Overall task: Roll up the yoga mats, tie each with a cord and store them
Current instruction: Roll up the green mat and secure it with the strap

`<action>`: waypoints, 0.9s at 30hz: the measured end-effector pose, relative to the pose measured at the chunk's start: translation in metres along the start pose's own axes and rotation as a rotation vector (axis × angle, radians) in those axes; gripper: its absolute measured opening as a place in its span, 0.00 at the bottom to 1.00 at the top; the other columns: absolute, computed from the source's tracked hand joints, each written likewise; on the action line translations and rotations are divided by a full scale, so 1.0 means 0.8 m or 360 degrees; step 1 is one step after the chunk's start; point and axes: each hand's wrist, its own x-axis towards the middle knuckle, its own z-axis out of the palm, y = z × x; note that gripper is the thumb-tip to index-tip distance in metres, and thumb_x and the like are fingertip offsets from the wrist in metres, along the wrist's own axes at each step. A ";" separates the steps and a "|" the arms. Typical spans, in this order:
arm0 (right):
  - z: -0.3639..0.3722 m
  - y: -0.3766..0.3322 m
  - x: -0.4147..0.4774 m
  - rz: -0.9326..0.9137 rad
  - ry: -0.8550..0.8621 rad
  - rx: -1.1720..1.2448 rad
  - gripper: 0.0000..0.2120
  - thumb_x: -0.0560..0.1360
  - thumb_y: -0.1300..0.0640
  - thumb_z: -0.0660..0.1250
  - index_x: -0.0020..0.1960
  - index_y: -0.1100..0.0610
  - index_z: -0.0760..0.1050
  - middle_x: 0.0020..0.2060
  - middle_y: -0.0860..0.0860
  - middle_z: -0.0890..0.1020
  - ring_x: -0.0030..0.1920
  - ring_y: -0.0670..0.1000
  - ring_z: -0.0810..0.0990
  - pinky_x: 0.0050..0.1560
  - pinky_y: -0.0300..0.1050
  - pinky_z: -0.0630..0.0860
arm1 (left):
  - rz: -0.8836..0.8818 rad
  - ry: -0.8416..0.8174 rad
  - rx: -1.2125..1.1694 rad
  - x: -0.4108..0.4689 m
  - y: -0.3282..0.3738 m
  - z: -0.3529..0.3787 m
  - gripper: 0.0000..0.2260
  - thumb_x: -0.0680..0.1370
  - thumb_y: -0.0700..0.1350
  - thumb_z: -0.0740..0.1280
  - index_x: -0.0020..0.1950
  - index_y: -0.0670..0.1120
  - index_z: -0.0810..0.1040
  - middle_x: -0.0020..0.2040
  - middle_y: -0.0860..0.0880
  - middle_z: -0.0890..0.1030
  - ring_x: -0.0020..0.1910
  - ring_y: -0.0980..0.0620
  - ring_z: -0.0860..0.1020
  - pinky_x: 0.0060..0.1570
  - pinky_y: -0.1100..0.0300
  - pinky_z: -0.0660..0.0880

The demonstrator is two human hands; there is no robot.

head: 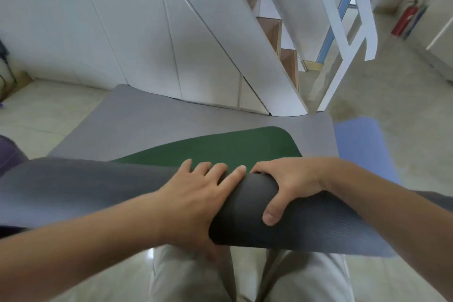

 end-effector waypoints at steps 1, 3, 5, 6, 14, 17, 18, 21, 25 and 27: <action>0.000 -0.001 -0.001 -0.0001 -0.0014 0.0048 0.38 0.58 0.36 0.79 0.64 0.39 0.69 0.55 0.38 0.78 0.54 0.43 0.79 0.60 0.49 0.76 | -0.0013 0.0064 0.0088 0.000 0.005 0.011 0.59 0.61 0.73 0.70 0.78 0.52 0.38 0.72 0.49 0.62 0.67 0.45 0.68 0.67 0.47 0.67; 0.006 -0.009 -0.008 -0.0044 0.0111 -0.0101 0.45 0.60 0.32 0.76 0.71 0.38 0.62 0.62 0.38 0.74 0.60 0.44 0.75 0.64 0.47 0.72 | -0.0053 0.0073 0.0019 0.006 -0.005 0.016 0.55 0.60 0.72 0.69 0.77 0.53 0.45 0.68 0.50 0.67 0.62 0.46 0.72 0.62 0.49 0.71; 0.021 -0.022 -0.020 -0.0103 0.0403 -0.0556 0.56 0.58 0.25 0.71 0.77 0.41 0.48 0.70 0.41 0.65 0.67 0.47 0.67 0.68 0.48 0.67 | -0.0071 -0.0024 -0.0240 0.019 -0.028 0.002 0.53 0.58 0.72 0.73 0.76 0.56 0.53 0.65 0.53 0.71 0.59 0.49 0.74 0.60 0.51 0.73; 0.032 -0.028 -0.024 -0.0140 0.0513 -0.0790 0.61 0.58 0.23 0.69 0.78 0.43 0.41 0.74 0.45 0.59 0.71 0.51 0.63 0.71 0.52 0.64 | -0.0077 -0.0111 -0.0393 0.028 -0.039 -0.009 0.51 0.58 0.70 0.75 0.74 0.58 0.57 0.64 0.55 0.72 0.58 0.50 0.75 0.61 0.51 0.73; 0.075 -0.007 0.017 -0.0055 0.1084 -0.1033 0.65 0.53 0.33 0.79 0.78 0.56 0.50 0.71 0.62 0.69 0.67 0.67 0.71 0.63 0.69 0.70 | -0.0141 -0.0849 -0.1506 0.111 -0.112 -0.022 0.37 0.56 0.47 0.81 0.64 0.49 0.75 0.55 0.49 0.85 0.53 0.46 0.84 0.58 0.44 0.79; 0.057 -0.002 0.024 -0.0113 0.1099 -0.1085 0.58 0.55 0.33 0.75 0.75 0.56 0.54 0.65 0.60 0.73 0.60 0.63 0.76 0.57 0.62 0.76 | -0.0136 -0.0882 -0.1573 0.122 -0.118 -0.022 0.37 0.56 0.50 0.81 0.64 0.49 0.76 0.56 0.47 0.84 0.55 0.44 0.83 0.60 0.43 0.78; 0.047 -0.001 0.024 -0.0125 0.1055 -0.1104 0.57 0.57 0.32 0.73 0.75 0.55 0.53 0.66 0.59 0.72 0.60 0.61 0.75 0.57 0.59 0.76 | -0.0141 -0.0828 -0.1543 0.121 -0.118 -0.025 0.38 0.56 0.52 0.81 0.64 0.50 0.76 0.57 0.49 0.84 0.55 0.46 0.83 0.60 0.45 0.78; 0.019 0.002 0.020 -0.0106 0.0846 -0.1038 0.55 0.59 0.29 0.70 0.76 0.48 0.48 0.67 0.51 0.69 0.61 0.55 0.72 0.59 0.52 0.74 | -0.0149 -0.0540 -0.1216 0.099 -0.105 -0.039 0.42 0.59 0.59 0.81 0.71 0.57 0.69 0.63 0.57 0.78 0.59 0.54 0.78 0.62 0.53 0.76; -0.013 0.001 0.024 -0.0129 0.0668 -0.0825 0.56 0.54 0.28 0.73 0.74 0.42 0.52 0.60 0.45 0.74 0.55 0.50 0.75 0.52 0.49 0.74 | -0.0046 -0.0064 -0.0214 0.054 -0.063 -0.033 0.59 0.58 0.70 0.76 0.78 0.58 0.45 0.71 0.57 0.65 0.66 0.52 0.70 0.65 0.53 0.70; -0.023 0.000 0.024 -0.0152 0.0523 -0.0625 0.54 0.53 0.29 0.75 0.72 0.39 0.56 0.58 0.41 0.75 0.54 0.48 0.76 0.54 0.49 0.75 | -0.0042 0.0128 0.0046 0.035 -0.050 -0.016 0.62 0.57 0.74 0.72 0.78 0.55 0.38 0.73 0.52 0.63 0.66 0.48 0.69 0.65 0.49 0.69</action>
